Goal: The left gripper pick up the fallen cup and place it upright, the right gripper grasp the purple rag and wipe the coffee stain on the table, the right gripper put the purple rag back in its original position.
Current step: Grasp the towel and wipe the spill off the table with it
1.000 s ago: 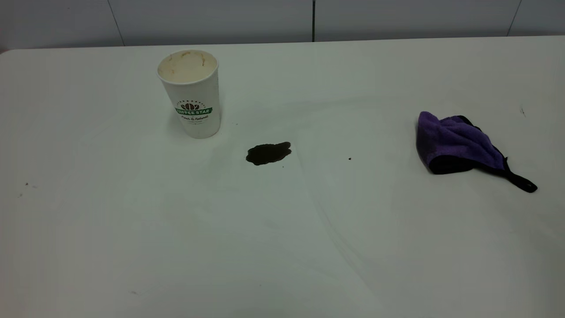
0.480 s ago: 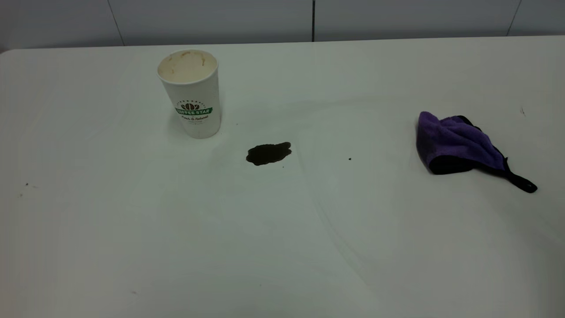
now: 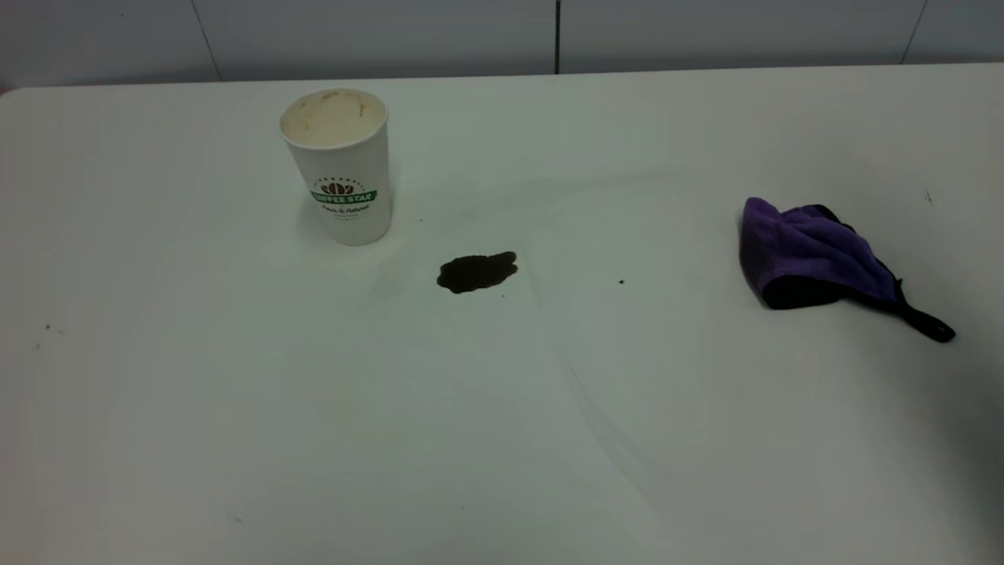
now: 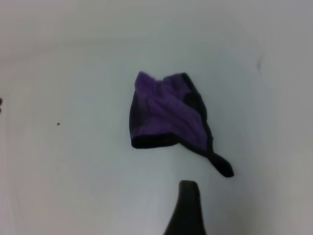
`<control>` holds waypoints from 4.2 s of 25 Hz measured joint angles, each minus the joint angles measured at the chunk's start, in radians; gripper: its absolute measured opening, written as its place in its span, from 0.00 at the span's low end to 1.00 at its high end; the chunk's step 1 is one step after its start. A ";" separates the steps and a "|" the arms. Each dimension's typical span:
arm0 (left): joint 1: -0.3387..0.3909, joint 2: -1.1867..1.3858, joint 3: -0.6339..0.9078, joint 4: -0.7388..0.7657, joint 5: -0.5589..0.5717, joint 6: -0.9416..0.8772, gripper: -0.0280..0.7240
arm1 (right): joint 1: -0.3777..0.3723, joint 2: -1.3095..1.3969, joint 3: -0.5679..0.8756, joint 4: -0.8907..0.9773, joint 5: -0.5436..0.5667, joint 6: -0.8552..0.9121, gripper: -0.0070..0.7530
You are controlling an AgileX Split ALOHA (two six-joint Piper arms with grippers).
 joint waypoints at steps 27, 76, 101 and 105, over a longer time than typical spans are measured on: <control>0.000 0.000 0.000 0.001 0.000 0.000 0.36 | 0.060 1.165 -0.783 0.023 0.011 -0.222 0.87; 0.000 0.000 0.000 0.001 0.000 0.000 0.36 | 0.583 1.424 -1.235 0.594 0.107 -0.322 0.17; 0.000 0.000 0.000 0.001 0.000 0.000 0.36 | 0.488 1.454 -1.241 0.719 -0.092 -0.169 0.17; 0.000 0.000 0.000 0.001 0.000 0.000 0.36 | 0.410 1.456 -1.245 0.695 -0.077 -0.170 0.17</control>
